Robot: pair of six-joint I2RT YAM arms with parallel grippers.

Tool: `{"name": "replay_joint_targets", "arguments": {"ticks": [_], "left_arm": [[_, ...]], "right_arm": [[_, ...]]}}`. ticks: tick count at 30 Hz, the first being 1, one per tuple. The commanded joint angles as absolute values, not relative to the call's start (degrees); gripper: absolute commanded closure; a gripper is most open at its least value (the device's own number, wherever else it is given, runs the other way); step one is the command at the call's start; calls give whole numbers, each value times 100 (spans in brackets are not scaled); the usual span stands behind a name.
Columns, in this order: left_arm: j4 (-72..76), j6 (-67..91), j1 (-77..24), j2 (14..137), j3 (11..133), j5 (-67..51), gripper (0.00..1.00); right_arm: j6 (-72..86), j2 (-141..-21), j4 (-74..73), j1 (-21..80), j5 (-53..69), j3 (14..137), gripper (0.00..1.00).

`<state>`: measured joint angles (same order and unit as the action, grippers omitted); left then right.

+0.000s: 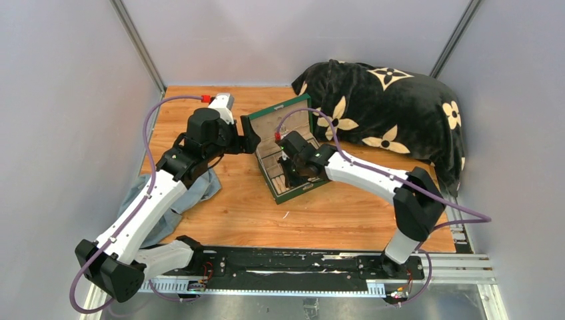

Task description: Organize the mixed jewelry

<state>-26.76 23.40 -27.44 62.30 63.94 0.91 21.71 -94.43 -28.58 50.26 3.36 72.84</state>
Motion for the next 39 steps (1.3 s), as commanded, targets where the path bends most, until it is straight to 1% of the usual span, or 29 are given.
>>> {"name": "replay_joint_targets", "arguments": {"ticks": [1, 6, 14, 30, 36, 37, 39], "left_arm": [[-2795, 2320, -2711, 6192, 6530, 263, 17], [-2914, 2316, -2716, 6153, 6519, 235, 17], [-2988, 2182, -2716, 6017, 6507, 409, 17], [-3004, 2083, -2716, 6073, 6516, 309, 17], [-3008, 2100, -2714, 6106, 6506, 267, 17], [-3020, 2100, -2713, 6115, 6498, 253, 17], [-3023, 2104, -2711, 6125, 6500, 231, 17]], "right_arm": [[2166, -9783, -2823, 5089, -377, 7556, 100], [2039, -10080, -2821, 5080, -477, 7722, 100], [1920, -10221, -2644, 5064, -665, 7709, 100], [2526, -9976, -1795, 5063, -682, 6651, 100], [2598, -9803, -1754, 5063, -706, 6513, 100], [2591, -9766, -1784, 5063, -751, 6525, 99], [2549, -9687, -1833, 5063, -846, 6550, 90]]}}
